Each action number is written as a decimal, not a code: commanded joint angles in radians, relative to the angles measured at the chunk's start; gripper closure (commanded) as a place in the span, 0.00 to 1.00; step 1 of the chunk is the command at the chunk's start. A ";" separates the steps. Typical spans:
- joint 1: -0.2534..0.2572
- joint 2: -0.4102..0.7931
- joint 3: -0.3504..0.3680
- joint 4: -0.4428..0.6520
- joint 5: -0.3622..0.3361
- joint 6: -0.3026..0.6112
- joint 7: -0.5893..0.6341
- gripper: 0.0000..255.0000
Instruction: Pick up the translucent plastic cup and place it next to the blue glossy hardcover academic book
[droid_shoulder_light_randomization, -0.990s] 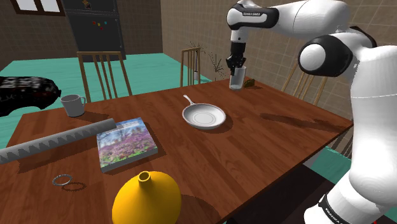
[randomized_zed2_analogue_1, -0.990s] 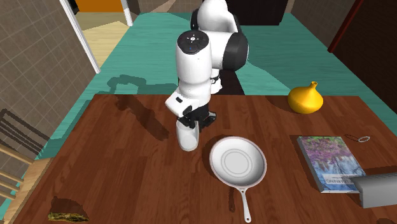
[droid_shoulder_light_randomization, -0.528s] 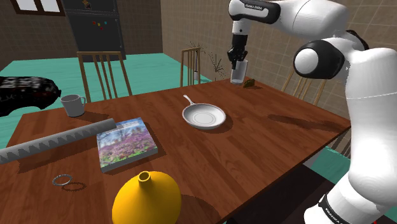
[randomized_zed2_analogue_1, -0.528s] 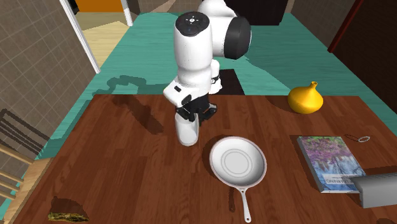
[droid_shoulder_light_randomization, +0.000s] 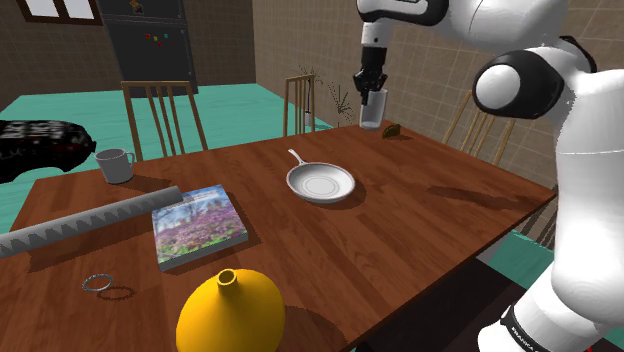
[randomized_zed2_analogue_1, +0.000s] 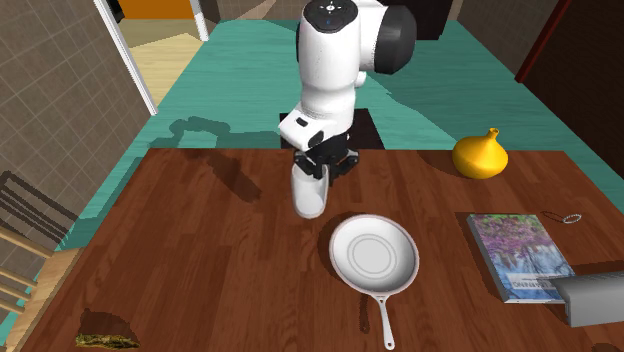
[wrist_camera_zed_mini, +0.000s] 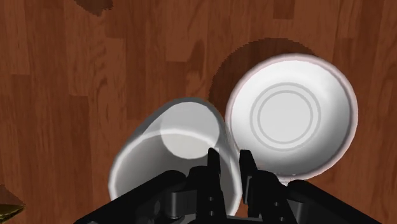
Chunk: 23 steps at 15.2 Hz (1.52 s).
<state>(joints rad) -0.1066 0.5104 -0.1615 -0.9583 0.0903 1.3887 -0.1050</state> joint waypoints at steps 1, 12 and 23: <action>0.040 -0.062 0.007 -0.094 -0.009 0.034 0.038 1.00; 0.217 -0.282 0.079 -0.415 -0.041 0.143 0.267 1.00; 0.365 -0.350 0.179 -0.508 -0.047 0.178 0.513 1.00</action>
<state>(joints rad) 0.2448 0.1615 0.0074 -1.4623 0.0435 1.5625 0.3827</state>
